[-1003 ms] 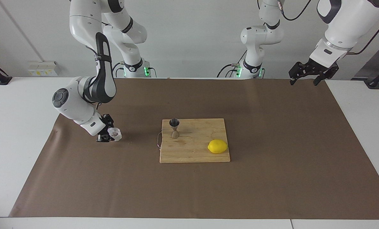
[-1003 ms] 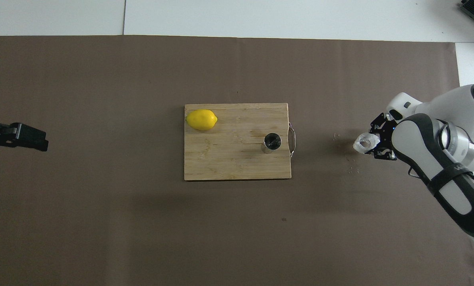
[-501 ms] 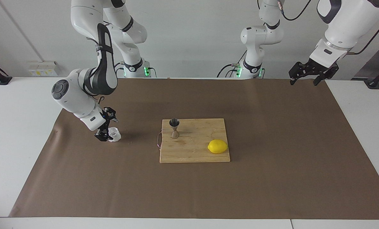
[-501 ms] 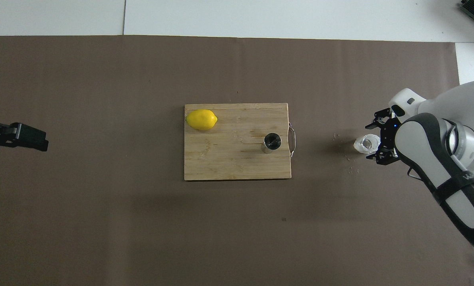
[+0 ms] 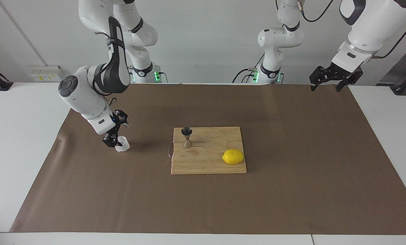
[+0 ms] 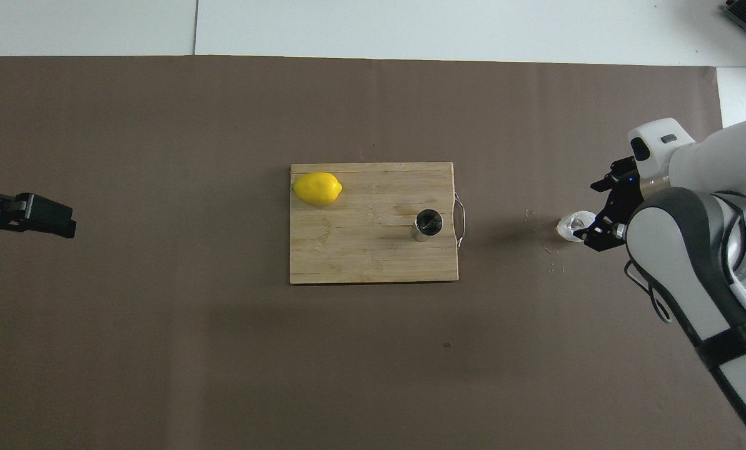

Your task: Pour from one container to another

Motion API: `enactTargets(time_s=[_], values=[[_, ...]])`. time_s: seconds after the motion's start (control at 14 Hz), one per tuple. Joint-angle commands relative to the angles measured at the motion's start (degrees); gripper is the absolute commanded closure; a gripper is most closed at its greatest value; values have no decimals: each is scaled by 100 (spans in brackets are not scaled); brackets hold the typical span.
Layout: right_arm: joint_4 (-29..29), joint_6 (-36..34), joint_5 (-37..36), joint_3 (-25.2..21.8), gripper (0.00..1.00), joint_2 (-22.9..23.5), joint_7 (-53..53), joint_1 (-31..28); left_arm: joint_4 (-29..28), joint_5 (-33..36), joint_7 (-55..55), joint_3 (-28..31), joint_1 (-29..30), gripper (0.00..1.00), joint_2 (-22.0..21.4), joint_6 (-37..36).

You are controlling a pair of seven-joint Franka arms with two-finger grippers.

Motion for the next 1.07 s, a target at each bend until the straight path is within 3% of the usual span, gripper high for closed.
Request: enactTargets(time_s=[0.0,0.21,0.64,1.0], values=[[393,-256,-297,57,0,7,965,-46,-163,-62,-26,12,12,0,-157,-12],[868,-720,-843,101,0,-20,1799,-11,-163,-53,-26,12,12,0,-157,-12],[1317,-941,-844,119,0,-98,3830,59,-163,-53,-26,12,12,0,-157,-12],[1344,-1653,-765,110,0,-695,6360,59,-163,-53,-26,12,4,0,-157,-12]])
